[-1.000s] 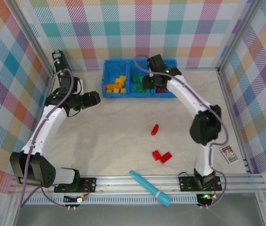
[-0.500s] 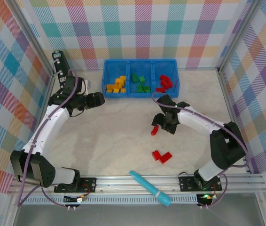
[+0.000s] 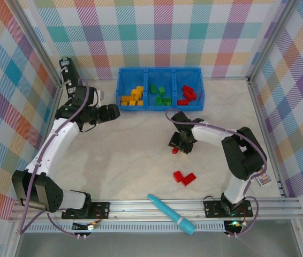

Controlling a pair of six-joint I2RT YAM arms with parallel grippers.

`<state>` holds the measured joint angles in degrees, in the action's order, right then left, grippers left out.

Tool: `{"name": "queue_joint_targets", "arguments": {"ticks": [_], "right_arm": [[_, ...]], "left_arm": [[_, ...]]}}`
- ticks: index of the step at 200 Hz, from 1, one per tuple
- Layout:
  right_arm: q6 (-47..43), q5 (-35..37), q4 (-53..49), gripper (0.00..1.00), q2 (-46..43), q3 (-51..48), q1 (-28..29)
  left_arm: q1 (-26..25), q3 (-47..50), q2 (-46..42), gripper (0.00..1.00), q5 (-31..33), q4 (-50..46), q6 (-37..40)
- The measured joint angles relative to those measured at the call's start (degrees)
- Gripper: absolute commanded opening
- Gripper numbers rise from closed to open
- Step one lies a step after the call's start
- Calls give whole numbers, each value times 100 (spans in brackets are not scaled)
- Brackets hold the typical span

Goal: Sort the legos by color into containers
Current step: Pick up the lego from the center of the table, then place the lego in the container.

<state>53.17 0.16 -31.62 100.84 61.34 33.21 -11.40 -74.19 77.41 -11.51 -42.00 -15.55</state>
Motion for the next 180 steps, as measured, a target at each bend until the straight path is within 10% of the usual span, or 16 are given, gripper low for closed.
{"name": "queue_joint_targets", "arguments": {"ticks": [50,180], "right_arm": [[-409,155,-267,21,7,258,11],[-3615,824,-533,21,101,3215,-1598]], "left_arm": [[0,-74,129,78,-4,-7,0],[-656,216,136,78,-356,-142,-669]]}}
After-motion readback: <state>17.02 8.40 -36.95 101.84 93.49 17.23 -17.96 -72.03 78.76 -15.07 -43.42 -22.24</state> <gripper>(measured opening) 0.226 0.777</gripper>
